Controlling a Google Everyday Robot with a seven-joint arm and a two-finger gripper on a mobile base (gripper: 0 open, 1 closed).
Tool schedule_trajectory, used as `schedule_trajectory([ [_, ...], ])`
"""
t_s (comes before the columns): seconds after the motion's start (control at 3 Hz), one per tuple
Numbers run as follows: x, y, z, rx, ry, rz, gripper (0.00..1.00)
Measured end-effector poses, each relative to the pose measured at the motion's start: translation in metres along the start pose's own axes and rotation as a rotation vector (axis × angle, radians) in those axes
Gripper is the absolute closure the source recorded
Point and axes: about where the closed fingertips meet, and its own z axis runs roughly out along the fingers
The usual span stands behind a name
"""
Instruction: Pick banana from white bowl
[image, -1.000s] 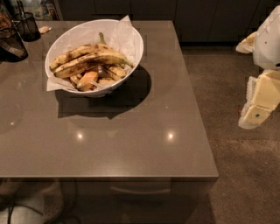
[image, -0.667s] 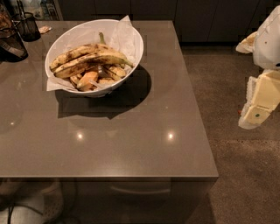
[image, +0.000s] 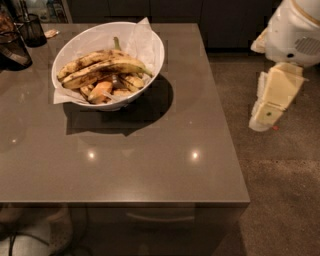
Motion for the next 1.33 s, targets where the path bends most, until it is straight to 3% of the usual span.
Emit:
schedule_trajectory([
  [0.33, -0.026, -0.013, 0.01, -0.032, 0.039, -0.02, 0.0],
  [0.67, -0.032, -0.016, 0.011, -0.018, 0.027, -0.028, 0.0],
  [1.0, -0.05, -0.024, 0.013, -0.022, -0.024, -0.023, 0.0],
  [1.33, -0.09, -0.033, 0.007, -0.001, -0.031, -0.058, 0.0],
])
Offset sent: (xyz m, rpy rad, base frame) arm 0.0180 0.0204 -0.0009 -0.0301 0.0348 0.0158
